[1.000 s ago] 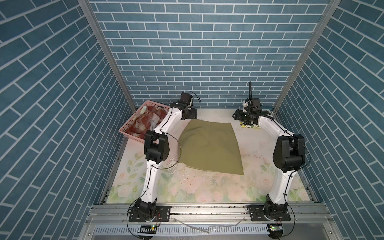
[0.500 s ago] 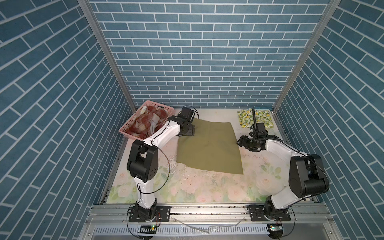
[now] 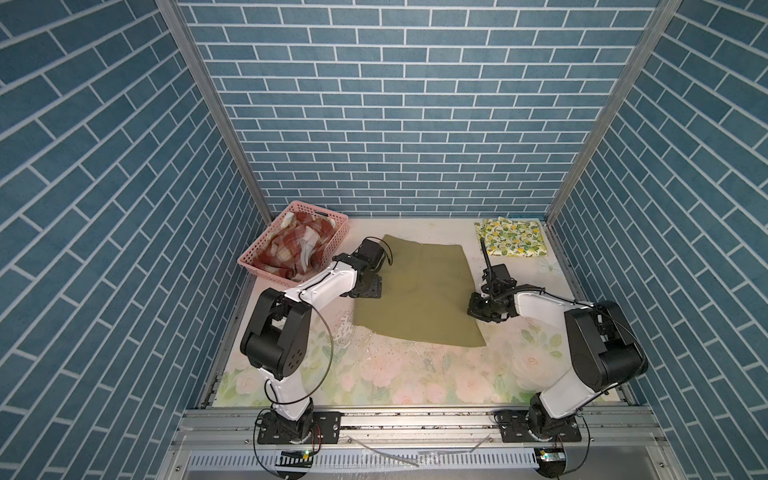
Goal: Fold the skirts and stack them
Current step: 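Grasp the near hem corners of the olive skirt with both grippers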
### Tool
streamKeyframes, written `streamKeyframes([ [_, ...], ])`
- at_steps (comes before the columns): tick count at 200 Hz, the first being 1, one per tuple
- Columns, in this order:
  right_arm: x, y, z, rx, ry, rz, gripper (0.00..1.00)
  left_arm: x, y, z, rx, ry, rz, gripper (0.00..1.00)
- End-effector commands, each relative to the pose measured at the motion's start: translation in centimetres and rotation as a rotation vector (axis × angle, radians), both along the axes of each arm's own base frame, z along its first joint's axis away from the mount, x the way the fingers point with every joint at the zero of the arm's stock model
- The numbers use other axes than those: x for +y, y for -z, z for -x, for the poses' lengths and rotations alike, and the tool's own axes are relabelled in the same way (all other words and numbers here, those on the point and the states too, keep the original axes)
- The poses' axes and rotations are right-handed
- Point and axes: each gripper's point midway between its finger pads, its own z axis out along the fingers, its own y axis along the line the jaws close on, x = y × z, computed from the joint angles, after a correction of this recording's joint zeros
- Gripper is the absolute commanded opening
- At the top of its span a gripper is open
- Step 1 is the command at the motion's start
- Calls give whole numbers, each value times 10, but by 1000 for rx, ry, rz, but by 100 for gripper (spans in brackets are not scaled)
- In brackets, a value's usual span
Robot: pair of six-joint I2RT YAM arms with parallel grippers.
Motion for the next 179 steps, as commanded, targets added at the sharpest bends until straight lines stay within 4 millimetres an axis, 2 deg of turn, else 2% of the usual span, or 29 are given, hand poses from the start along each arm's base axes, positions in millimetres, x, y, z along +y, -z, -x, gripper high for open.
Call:
streamKeyframes([
  [1,-36,-11,1,-13,80,81,0,5,-9,-1,-20,-15,-7,82],
  [34,-76,-27,-6,-37,158,113,0,5,-6,2,-10,-14,1,82],
  [55,-83,-28,-10,-38,169,102,0,1,5,6,14,-13,20,81],
  [84,-80,-33,-16,-54,166,68,0,-7,20,19,45,3,68,79],
  [109,-74,-46,-25,-83,164,37,0,-29,21,35,28,64,161,75],
  [131,-72,-59,-35,-105,167,17,0,-47,18,56,-12,154,185,74],
  [179,-71,-94,-65,-170,217,-63,0,-60,20,105,-142,307,158,73],
])
